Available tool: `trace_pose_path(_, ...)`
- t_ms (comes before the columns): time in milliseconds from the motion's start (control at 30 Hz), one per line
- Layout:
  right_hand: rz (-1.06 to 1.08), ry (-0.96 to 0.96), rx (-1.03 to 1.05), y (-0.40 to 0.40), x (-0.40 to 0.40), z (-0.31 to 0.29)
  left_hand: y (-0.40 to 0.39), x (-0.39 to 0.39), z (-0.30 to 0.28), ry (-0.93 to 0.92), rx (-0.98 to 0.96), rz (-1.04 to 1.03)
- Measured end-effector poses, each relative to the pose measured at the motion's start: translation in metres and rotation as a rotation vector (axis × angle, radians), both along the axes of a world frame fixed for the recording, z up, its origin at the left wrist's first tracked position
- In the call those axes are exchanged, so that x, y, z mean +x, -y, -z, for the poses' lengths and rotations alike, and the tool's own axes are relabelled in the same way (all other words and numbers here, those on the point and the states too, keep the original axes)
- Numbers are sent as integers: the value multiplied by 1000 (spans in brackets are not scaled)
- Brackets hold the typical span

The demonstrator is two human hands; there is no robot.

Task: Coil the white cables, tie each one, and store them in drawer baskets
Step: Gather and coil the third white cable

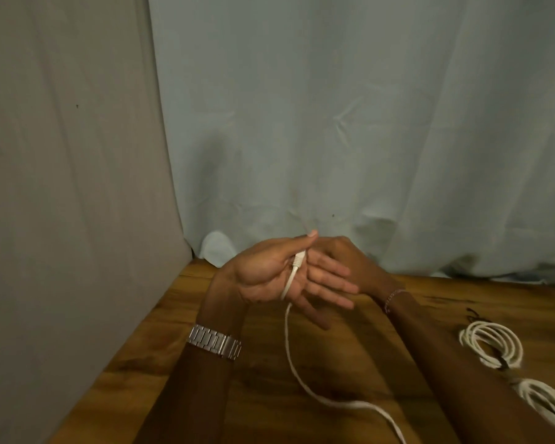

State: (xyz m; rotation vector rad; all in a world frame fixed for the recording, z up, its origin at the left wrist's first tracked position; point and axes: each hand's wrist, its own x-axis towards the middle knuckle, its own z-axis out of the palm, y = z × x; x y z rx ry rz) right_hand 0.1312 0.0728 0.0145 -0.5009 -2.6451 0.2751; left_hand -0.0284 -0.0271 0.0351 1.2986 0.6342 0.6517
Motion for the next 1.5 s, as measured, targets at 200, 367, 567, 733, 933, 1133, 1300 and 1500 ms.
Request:
trace_pose_path(200, 102, 104, 178, -1, 2, -56, -1, 2, 2, -127, -84, -224)
trace_pose_path(367, 224, 70, 379, 20, 9, -83, -5, 1, 3, -18, -164, -338)
trace_pose_path(567, 392, -107, 292, 51, 9, -82, -16, 11, 6, 199, -147, -535)
trace_pose_path(733, 378, -311, 10, 89, -2, -56, -19, 18, 3, 503, -94, -727)
trace_pose_path(933, 246, -357, 23, 116, -19, 6, -18, 16, -3, 626, -49, -700)
trace_pose_path(1133, 339, -460, 214, 114, -15, 32, -12, 26, -7, 709, 7, -714)
trace_pose_path(1300, 301, -349, 186, 103, -6, 50, -6, 26, -12, 739, 0, -814)
trace_pose_path(1500, 284, -402, 85, 77, -4, 55, -5, 29, -11, 555, 50, -882)
